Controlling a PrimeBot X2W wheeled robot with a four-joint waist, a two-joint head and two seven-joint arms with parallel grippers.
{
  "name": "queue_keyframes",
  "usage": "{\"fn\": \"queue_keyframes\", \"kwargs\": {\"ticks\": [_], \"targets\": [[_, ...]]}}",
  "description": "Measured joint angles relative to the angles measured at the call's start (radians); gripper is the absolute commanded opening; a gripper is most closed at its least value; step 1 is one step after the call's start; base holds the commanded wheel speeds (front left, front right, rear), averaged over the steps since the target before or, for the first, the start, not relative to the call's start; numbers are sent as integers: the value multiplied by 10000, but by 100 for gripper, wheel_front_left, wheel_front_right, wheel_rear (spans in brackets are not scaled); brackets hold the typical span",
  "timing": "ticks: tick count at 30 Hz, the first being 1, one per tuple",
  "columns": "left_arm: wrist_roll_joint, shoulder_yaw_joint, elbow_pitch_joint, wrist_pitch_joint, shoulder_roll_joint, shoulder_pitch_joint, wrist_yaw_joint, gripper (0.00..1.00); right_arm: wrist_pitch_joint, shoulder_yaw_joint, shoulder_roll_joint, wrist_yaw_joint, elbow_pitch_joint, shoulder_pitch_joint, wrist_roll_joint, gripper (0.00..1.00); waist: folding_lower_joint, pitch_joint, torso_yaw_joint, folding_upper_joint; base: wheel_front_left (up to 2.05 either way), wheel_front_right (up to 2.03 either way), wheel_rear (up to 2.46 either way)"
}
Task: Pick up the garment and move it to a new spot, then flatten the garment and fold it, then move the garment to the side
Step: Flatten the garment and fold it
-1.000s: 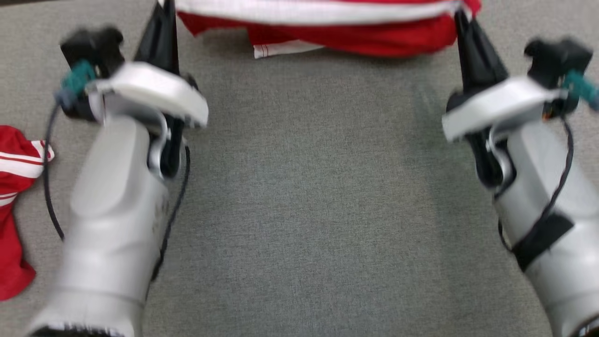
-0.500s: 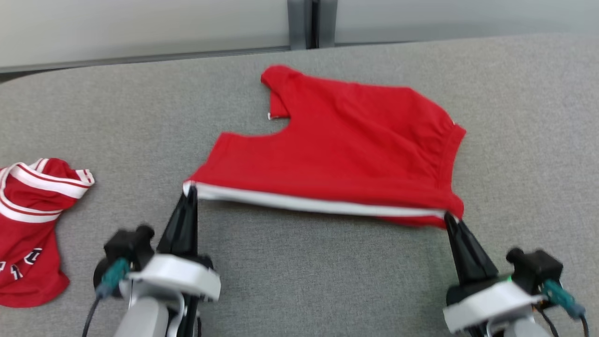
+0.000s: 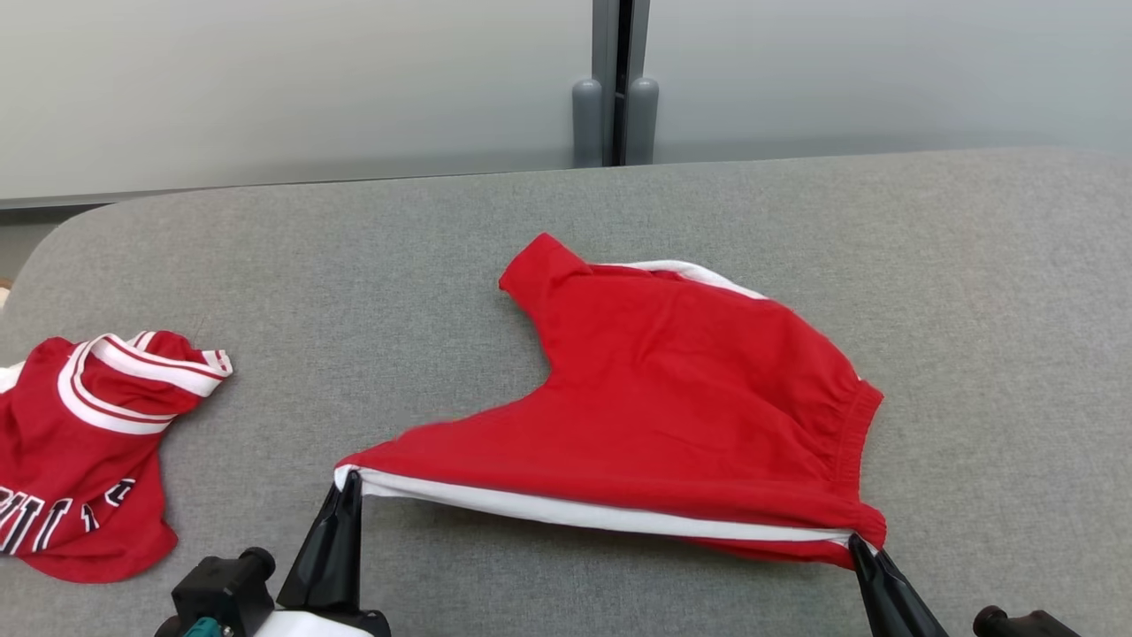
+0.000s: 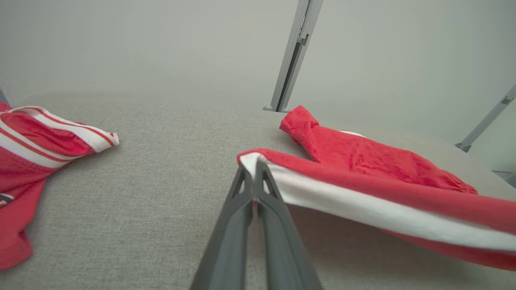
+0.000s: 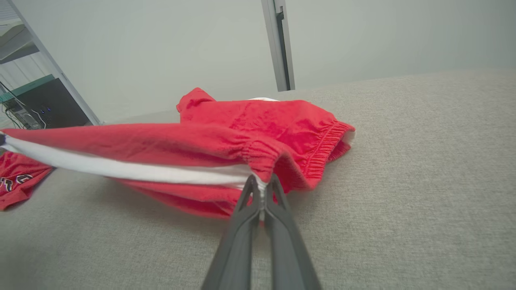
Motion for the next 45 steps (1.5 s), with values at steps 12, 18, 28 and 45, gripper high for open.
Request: {"fn": "queue_keyframes", "kwargs": {"ticks": [12, 18, 28, 45], "targets": [[-98, -71, -1001, 844, 316, -126, 52, 0, 460, -8, 278, 0, -677, 223, 92, 0, 0, 45, -153, 0, 0, 0, 0], [-65, -268, -585, 1116, 510, -1949, -370, 0, 577, -130, 414, -2, -867, -662, 474, 0, 0, 615, -309, 0, 0, 0, 0], [-105, -863, 3070, 1538, 104, -6781, -1225, 0, 368, -665, 523, -2, 621, -3604, 1306, 0, 0, 2279, -839, 0, 0, 0, 0], [-706, -1413, 8521, -27, -403, -10355, -1801, 100, -650, -113, 460, -2, 3133, -5937, 2002, 100, 0, 3203, -1540, 0, 0, 0, 0]]}}
